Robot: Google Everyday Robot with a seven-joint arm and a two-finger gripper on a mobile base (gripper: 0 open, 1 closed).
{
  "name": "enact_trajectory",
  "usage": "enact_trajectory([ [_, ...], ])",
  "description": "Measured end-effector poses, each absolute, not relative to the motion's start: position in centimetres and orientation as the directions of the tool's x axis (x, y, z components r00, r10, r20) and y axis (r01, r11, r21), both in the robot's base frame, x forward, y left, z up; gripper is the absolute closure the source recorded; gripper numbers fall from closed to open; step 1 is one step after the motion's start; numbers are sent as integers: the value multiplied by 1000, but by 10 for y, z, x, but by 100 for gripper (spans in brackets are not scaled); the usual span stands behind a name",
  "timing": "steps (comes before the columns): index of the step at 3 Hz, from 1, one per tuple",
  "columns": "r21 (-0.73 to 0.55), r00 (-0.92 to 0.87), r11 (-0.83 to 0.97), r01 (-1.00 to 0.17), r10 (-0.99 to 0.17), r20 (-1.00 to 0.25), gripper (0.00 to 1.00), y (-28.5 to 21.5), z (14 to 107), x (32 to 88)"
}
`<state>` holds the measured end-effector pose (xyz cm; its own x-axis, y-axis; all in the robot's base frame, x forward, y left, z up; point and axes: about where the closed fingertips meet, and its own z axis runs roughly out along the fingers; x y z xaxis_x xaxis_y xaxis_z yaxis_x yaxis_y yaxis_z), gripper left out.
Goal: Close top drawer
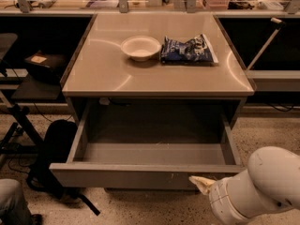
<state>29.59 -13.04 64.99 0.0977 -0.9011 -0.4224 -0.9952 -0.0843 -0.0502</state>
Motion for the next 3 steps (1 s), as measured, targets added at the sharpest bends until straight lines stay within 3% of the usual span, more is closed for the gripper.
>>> enact_trajectory([
  [3, -40, 19, -1, -999, -888, -460, 0, -160, 620, 348],
])
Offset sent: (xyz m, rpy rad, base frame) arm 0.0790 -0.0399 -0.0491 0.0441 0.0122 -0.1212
